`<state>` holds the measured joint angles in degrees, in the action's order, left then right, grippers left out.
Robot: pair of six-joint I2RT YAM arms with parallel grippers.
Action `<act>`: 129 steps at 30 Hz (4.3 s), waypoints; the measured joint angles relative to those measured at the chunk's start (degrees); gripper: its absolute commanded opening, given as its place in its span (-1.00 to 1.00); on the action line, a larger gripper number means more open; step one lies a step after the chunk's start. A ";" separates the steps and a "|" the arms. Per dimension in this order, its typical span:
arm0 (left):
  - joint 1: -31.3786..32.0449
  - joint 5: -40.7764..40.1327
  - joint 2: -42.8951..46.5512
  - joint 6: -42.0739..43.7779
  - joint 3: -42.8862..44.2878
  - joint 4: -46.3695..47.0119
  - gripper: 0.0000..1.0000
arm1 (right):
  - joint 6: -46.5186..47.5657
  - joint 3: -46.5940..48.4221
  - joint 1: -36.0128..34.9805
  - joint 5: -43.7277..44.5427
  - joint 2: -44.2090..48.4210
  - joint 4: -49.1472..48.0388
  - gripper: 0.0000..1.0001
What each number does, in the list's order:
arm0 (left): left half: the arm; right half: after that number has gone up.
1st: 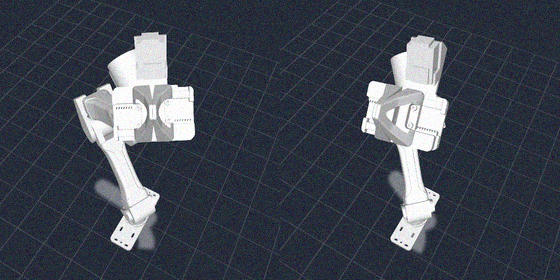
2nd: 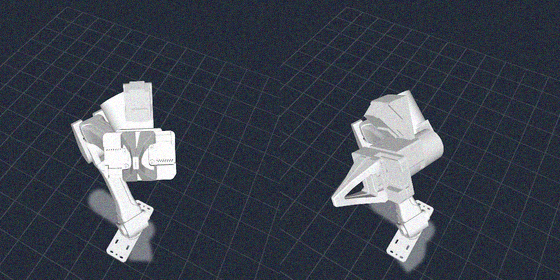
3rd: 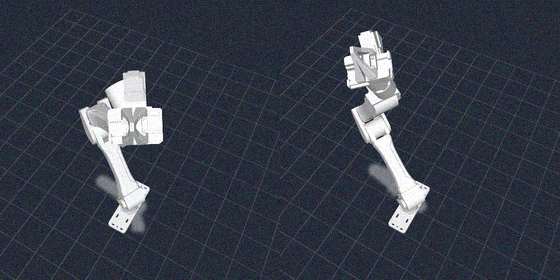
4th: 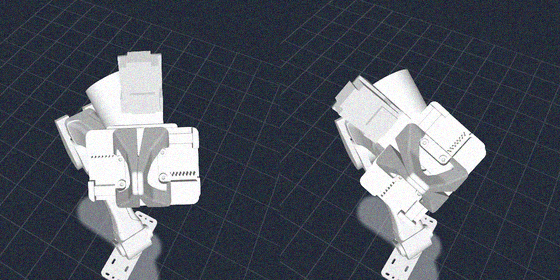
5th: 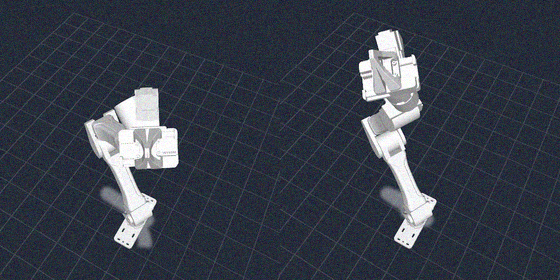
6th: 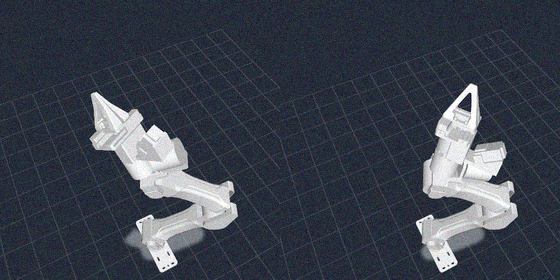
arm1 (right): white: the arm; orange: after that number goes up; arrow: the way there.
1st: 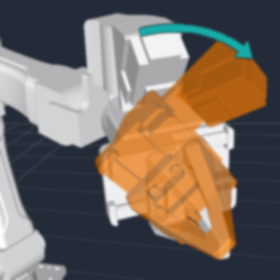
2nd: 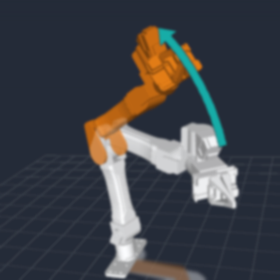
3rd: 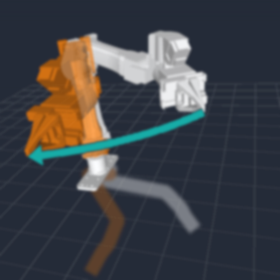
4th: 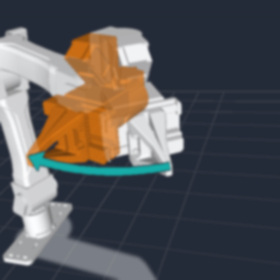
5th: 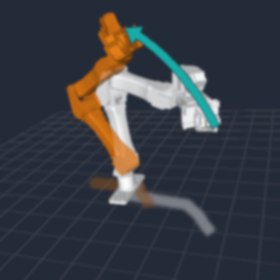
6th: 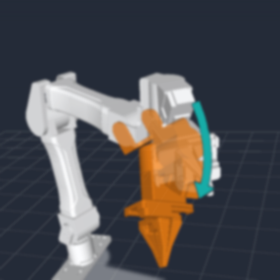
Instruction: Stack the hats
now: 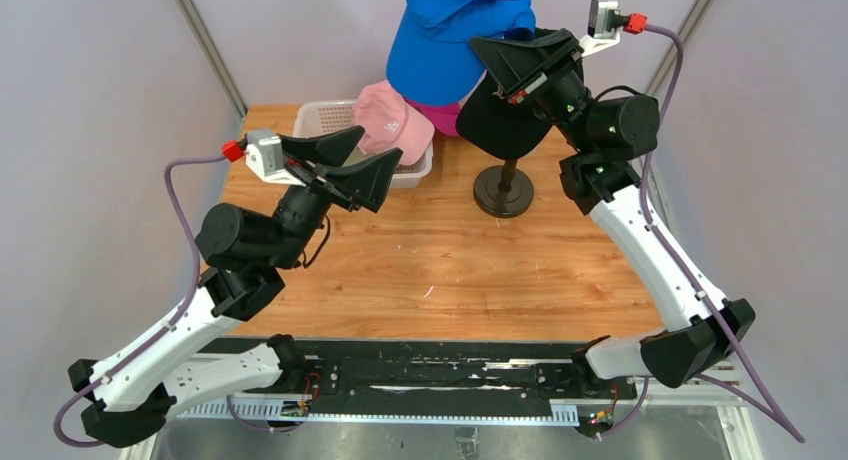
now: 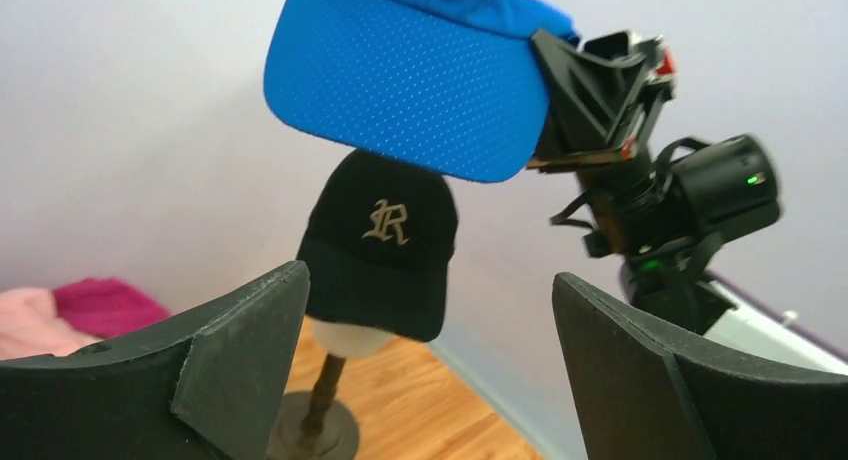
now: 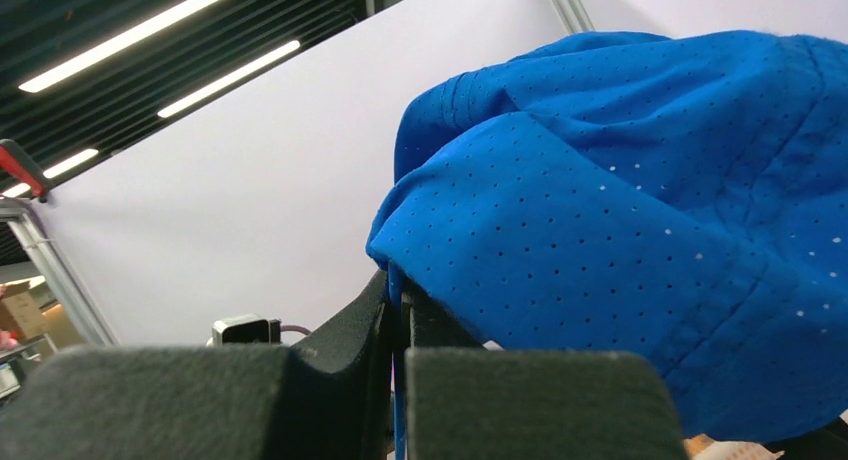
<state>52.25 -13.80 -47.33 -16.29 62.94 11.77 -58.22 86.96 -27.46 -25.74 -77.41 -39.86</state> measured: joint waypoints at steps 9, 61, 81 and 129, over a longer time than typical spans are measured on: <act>-0.09 3.37 -1.05 -2.80 -3.82 15.04 0.98 | -4.11 -1.44 0.57 -1.90 0.24 -6.43 -0.99; -16.06 23.98 -33.83 -52.94 -1.29 60.11 0.41 | -14.47 -11.82 9.99 -7.37 -1.75 -24.33 -0.99; -15.74 25.81 -35.39 -54.40 1.53 59.98 -1.00 | -15.82 -11.82 11.02 -8.74 -2.03 -25.05 -0.81; -16.33 22.14 -69.44 -68.39 65.99 18.40 -1.00 | 38.86 -22.43 15.93 14.21 54.64 61.92 0.64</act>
<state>35.92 8.34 -116.77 -84.68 128.92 30.17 -19.35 64.53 -11.53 -11.53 -22.76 22.06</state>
